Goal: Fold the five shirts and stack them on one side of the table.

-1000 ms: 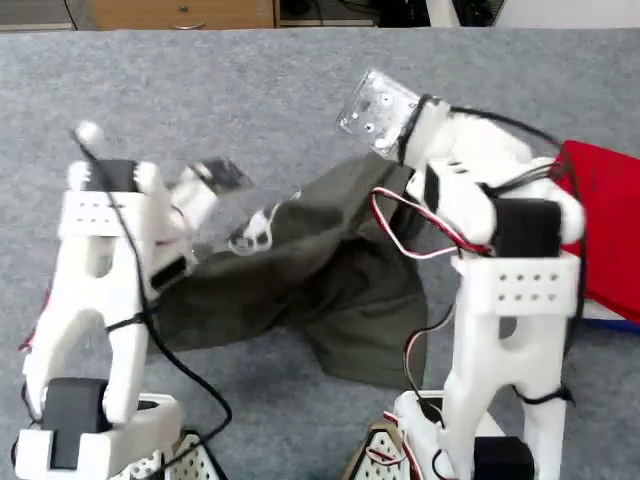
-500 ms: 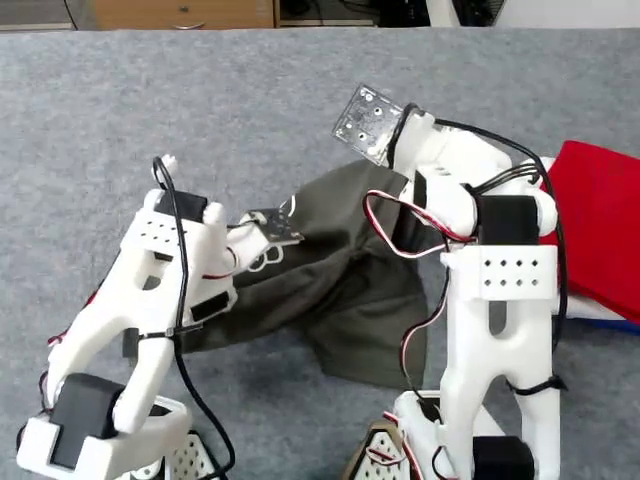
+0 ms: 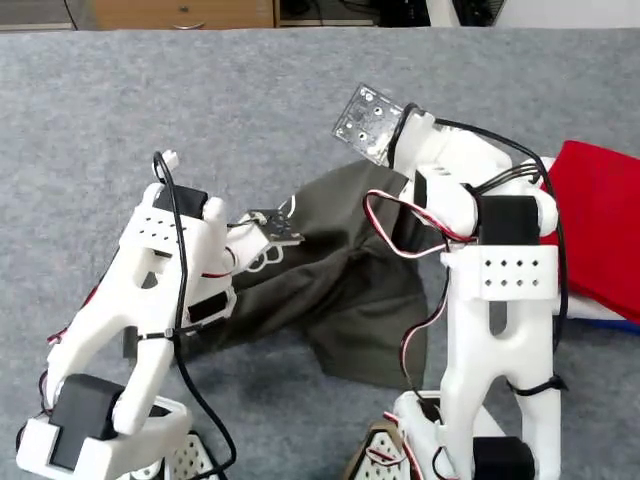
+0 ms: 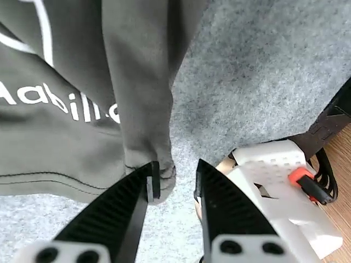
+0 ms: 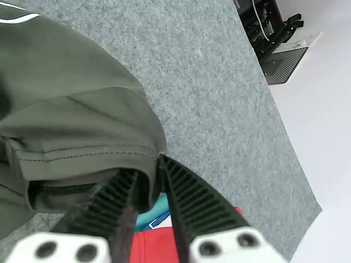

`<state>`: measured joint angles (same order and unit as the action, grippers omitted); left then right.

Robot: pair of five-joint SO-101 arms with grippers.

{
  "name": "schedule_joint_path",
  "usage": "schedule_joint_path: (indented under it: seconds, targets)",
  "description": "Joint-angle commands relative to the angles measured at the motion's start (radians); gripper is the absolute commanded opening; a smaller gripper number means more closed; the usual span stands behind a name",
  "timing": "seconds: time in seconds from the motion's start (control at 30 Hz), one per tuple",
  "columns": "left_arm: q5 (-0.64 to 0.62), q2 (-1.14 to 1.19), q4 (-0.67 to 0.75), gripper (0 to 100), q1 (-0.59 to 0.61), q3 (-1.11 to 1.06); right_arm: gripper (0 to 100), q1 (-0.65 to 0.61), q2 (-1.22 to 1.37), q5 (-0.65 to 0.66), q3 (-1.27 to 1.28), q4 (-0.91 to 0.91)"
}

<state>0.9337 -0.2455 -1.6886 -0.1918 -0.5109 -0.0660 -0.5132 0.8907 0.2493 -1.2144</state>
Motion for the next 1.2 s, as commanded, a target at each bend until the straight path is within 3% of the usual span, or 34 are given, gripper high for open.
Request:
schedule_joint_path:
  seconds: [0.0, 0.13, 0.43, 0.63, 0.73, 0.93, 1.17]
  targets:
    - [-0.003, -0.008, 0.087, 12, 0.021, -0.06, 0.2, -0.01, -0.008, 0.008, -0.004, 0.023]
    - [-0.006, -0.016, 0.186, 12, 0.023, -0.153, 0.2, -0.01, -0.008, 0.009, -0.004, 0.023]
    - [-0.006, -0.008, 0.203, 12, 0.023, -0.178, 0.2, -0.01, -0.008, 0.009, -0.002, 0.023]
    - [-0.006, -0.008, 0.298, 12, 0.025, -0.25, 0.2, -0.01, -0.008, 0.009, -0.002, 0.023]
    - [0.0, -0.018, 0.301, 2, 0.018, -0.242, 0.2, -0.008, -0.008, 0.009, -0.004, 0.023]
    - [-0.002, -0.018, 0.144, 2, 0.048, -0.054, 0.2, 0.021, -0.008, 0.009, -0.028, 0.02]
    - [-0.012, -0.018, -0.069, 2, 0.126, 0.436, 0.2, 0.062, -0.008, 0.011, -0.177, 0.014]
